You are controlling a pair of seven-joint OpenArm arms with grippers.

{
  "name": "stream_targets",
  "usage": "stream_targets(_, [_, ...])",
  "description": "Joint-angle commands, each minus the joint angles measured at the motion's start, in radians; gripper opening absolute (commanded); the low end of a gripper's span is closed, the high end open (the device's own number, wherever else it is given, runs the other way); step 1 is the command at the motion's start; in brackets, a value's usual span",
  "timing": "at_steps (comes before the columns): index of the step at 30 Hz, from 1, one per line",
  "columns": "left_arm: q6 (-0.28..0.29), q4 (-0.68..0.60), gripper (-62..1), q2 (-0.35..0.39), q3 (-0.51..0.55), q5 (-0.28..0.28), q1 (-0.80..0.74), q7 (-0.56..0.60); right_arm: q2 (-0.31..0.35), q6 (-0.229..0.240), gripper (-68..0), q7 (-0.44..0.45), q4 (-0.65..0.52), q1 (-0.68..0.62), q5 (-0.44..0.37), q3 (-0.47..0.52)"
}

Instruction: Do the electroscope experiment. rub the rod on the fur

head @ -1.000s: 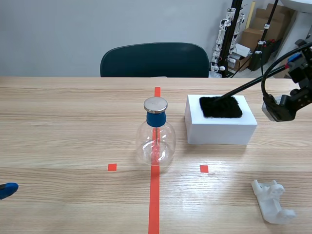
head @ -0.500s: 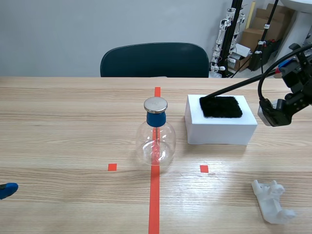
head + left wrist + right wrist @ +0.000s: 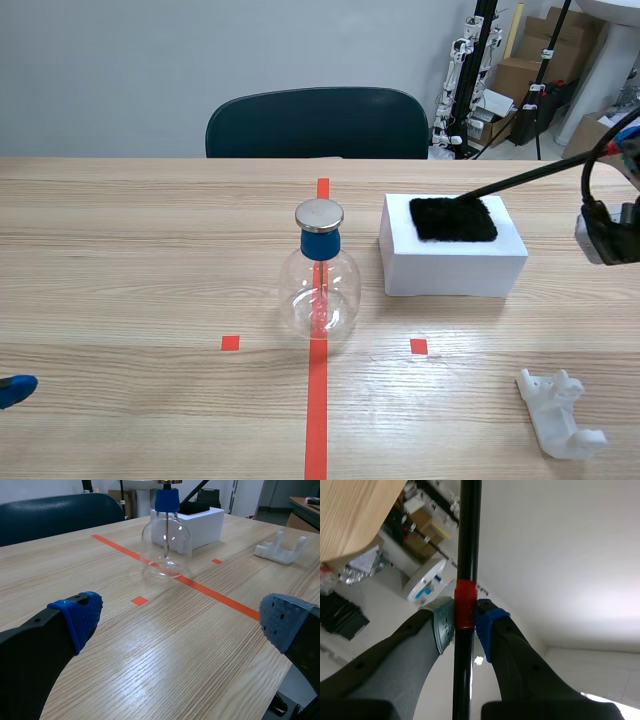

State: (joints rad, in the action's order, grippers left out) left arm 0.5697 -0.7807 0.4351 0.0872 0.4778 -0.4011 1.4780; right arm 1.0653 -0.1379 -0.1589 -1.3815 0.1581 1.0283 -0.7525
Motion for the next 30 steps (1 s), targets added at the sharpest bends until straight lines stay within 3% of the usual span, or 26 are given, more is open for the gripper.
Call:
stream_targets(1, [0.001,-0.015,1.4,0.006,0.004,-0.013,0.002,0.021,0.013,-0.012,-65.1,-0.004,-0.064,-0.024,-0.024,0.000])
stream_targets(5, [0.001,-0.015,1.4,0.006,0.004,-0.013,0.002,0.021,0.027,-0.009,-65.1,-0.034,-0.090,-0.050,-0.072,0.000])
stream_targets(12, [0.001,-0.015,1.4,0.006,0.004,-0.013,0.002,0.021,0.085,-0.001,-65.1,-0.072,-0.089,-0.075,-0.079,0.001])
stream_targets(17, [0.001,-0.015,1.4,0.006,0.004,-0.013,0.002,0.021,0.035,-0.065,-65.1,-0.101,-0.098,-0.072,-0.062,0.002])
stream_targets(21, [0.001,-0.015,1.4,0.006,0.004,-0.013,0.002,0.021,-0.006,-0.063,-65.1,-0.241,-0.098,-0.075,-0.051,0.002])
stream_targets(23, [0.001,-0.015,1.4,0.006,0.004,-0.013,0.002,0.021,0.003,-0.052,-65.1,-0.265,-0.092,-0.078,-0.065,0.002])
stream_targets(30, [0.001,-0.015,1.4,0.006,0.004,-0.013,0.002,0.021,0.026,-0.052,-65.1,-0.176,-0.070,-0.080,-0.050,0.002])
